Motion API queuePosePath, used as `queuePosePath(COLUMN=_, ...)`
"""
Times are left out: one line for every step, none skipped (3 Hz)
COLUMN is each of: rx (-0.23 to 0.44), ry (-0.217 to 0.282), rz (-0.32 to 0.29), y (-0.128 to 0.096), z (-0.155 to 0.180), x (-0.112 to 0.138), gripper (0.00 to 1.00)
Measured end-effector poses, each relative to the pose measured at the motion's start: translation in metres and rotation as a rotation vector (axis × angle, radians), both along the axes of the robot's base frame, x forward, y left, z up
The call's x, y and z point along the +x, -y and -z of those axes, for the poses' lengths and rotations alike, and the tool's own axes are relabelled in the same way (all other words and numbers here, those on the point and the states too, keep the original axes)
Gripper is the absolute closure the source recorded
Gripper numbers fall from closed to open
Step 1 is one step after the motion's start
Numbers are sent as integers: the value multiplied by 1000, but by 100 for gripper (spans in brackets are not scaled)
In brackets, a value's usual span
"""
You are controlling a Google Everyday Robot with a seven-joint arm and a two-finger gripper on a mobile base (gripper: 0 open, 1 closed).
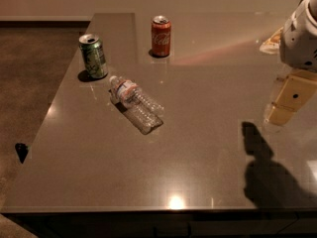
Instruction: Pick water bottle
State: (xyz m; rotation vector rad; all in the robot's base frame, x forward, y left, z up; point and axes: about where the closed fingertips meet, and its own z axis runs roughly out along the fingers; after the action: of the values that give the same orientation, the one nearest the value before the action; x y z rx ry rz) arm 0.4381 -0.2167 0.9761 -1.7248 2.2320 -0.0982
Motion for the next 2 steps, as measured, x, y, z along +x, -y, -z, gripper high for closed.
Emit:
queuePosePath(rx=0, ry=0, rz=0, y=0, z=0, x=0, gripper=0)
queuePosePath(rx=24, ry=-2, rz=7, y=-10, z=1, x=5, gripper=0)
